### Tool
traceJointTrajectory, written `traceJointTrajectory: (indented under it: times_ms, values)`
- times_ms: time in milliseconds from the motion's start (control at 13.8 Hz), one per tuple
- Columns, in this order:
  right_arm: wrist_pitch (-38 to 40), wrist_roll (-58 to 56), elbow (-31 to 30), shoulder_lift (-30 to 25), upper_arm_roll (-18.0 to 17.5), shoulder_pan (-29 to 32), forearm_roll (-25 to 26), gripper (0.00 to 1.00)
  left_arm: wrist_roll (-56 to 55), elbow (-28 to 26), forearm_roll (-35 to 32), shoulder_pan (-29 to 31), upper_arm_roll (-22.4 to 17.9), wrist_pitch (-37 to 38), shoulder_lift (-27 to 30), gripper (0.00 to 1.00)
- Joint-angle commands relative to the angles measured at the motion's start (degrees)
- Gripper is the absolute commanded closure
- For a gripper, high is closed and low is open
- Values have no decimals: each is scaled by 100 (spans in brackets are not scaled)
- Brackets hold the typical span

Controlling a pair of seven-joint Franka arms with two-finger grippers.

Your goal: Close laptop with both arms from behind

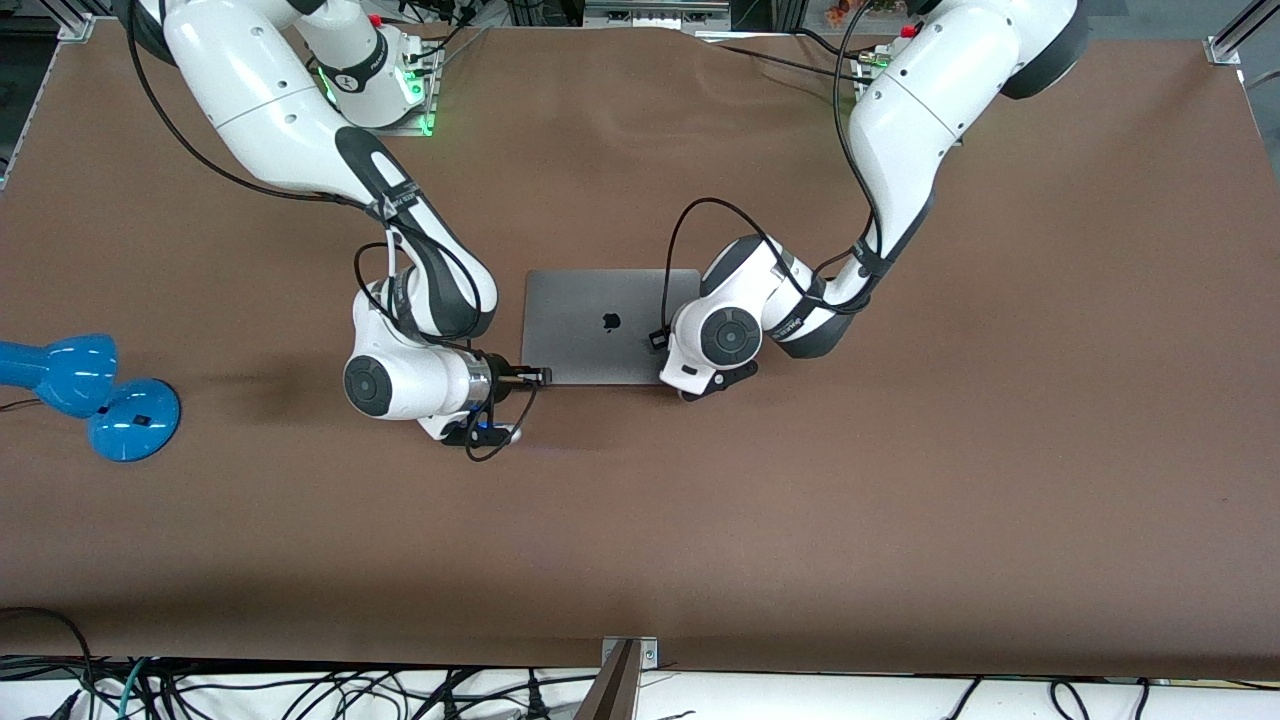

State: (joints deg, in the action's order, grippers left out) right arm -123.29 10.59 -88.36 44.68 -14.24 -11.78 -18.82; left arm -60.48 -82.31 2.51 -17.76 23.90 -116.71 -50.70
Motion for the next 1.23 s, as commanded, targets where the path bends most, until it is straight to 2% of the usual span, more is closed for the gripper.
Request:
traceJointTrajectory:
  times_ms: [0,218,508,872,1162]
  values:
    - [181,-30,-357,-616,18,-17,124,0,36,145,-225,228,62,130,120,0]
    - [918,-22,-419,-1231,263,35,176,0,421,136,-233,334,53,621,559,0]
    - [2201,22,-437,-2286,378,150,1098,0,747,39,-373,492,0,1237,1411,0]
    - [3108,-21,-358,-3332,378,509,2074,0,1424,13,-567,1072,18,1686,2098,0]
    - [3548,-83,-173,-3842,378,949,2005,0,2117,13,-647,1599,44,2212,2712,0]
